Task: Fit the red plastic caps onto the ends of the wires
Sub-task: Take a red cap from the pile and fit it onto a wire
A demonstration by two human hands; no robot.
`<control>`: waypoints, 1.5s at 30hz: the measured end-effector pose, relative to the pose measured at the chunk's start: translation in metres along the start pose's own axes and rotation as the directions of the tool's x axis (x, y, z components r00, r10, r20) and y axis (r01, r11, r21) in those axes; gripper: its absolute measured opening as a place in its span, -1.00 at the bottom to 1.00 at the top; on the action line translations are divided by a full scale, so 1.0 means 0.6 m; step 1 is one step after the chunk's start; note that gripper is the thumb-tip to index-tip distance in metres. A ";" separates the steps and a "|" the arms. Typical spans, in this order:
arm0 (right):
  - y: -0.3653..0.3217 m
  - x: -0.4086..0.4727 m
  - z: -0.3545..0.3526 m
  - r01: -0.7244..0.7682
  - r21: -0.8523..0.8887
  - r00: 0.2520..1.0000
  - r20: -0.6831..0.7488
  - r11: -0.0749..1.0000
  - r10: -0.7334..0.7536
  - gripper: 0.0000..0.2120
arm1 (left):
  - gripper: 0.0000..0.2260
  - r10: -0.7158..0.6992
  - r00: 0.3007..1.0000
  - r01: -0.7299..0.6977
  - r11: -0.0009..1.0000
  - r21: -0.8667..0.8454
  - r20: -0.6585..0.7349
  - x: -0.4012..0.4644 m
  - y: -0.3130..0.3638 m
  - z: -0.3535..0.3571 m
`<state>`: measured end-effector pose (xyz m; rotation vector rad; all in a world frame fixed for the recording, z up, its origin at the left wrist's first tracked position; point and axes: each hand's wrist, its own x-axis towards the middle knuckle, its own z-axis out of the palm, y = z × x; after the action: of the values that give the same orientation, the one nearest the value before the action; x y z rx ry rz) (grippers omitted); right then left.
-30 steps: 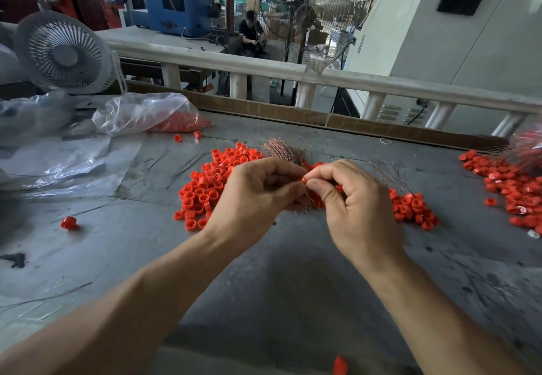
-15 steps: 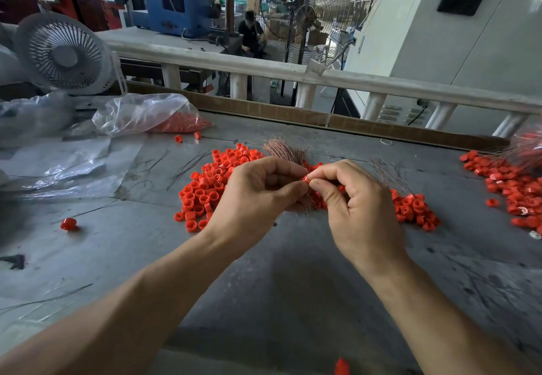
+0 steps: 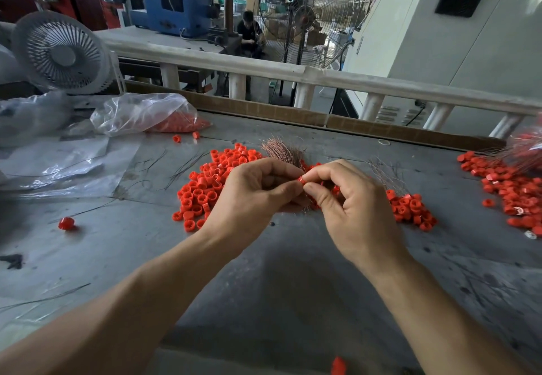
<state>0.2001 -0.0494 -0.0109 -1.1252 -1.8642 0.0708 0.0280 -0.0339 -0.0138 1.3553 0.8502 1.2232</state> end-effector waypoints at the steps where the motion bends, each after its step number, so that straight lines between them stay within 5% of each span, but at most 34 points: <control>1: 0.000 -0.001 0.001 0.000 -0.025 1.000 0.022 1.000 0.001 -0.88 | -0.86 -0.012 1.000 0.012 1.000 -0.024 -0.006 0.000 0.001 0.000; 9: -0.017 -0.005 0.023 0.029 -0.318 0.997 -0.057 0.947 -0.050 -0.85 | -0.88 -0.076 0.997 0.076 0.997 0.016 -0.024 0.002 0.001 -0.002; 29: -0.004 -0.009 0.019 0.026 -0.198 0.997 -0.065 0.980 -0.039 -0.87 | -0.87 0.054 0.998 -0.057 0.993 0.105 0.031 0.007 -0.002 -0.008; 41: 0.003 -0.011 0.024 0.035 -0.154 0.994 -0.100 0.987 -0.050 -0.91 | -0.93 -0.122 0.992 0.124 0.985 -0.118 0.023 0.005 -0.002 -0.007; 45: 0.003 -0.011 0.024 0.039 -0.136 0.992 -0.110 0.990 -0.055 -0.91 | -0.73 -0.187 0.979 0.198 0.970 -0.141 0.084 0.005 -0.003 -0.005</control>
<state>0.1917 -0.0473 -0.0244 -1.1509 -1.8140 -0.1445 0.0260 -0.0299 -0.0154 1.1600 0.8050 1.0607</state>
